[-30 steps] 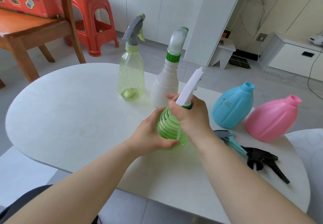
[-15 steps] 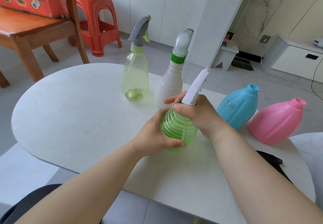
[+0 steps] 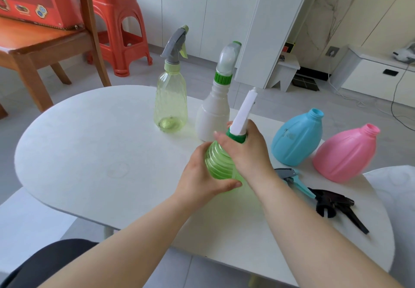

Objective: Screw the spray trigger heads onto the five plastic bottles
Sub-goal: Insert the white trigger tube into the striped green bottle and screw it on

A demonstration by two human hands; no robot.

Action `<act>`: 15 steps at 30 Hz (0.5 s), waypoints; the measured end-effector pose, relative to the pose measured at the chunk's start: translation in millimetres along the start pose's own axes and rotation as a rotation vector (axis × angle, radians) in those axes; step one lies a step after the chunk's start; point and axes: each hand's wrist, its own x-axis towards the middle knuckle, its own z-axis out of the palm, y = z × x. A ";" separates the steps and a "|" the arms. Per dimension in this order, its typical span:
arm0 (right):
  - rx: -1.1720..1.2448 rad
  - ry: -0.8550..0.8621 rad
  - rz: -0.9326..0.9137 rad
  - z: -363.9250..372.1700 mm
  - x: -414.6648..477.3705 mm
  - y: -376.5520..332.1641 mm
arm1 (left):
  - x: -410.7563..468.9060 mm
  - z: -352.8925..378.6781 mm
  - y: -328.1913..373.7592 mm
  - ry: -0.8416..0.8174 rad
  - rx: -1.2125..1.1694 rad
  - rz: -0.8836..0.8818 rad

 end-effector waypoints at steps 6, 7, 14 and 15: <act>-0.019 0.044 -0.092 -21.6 -8.8 7.3 | -3.7 -1.8 1.3 -0.114 0.049 0.042; -0.026 0.068 -0.107 -26.0 -4.2 5.4 | -4.8 -2.6 1.9 -0.121 0.073 0.052; -0.033 0.212 -0.068 -62.1 43.8 -4.6 | -1.7 -9.6 -14.8 -0.198 0.652 0.099; -0.047 0.222 -0.059 -63.4 49.4 -2.5 | -0.4 -8.9 -18.4 -0.218 0.723 0.096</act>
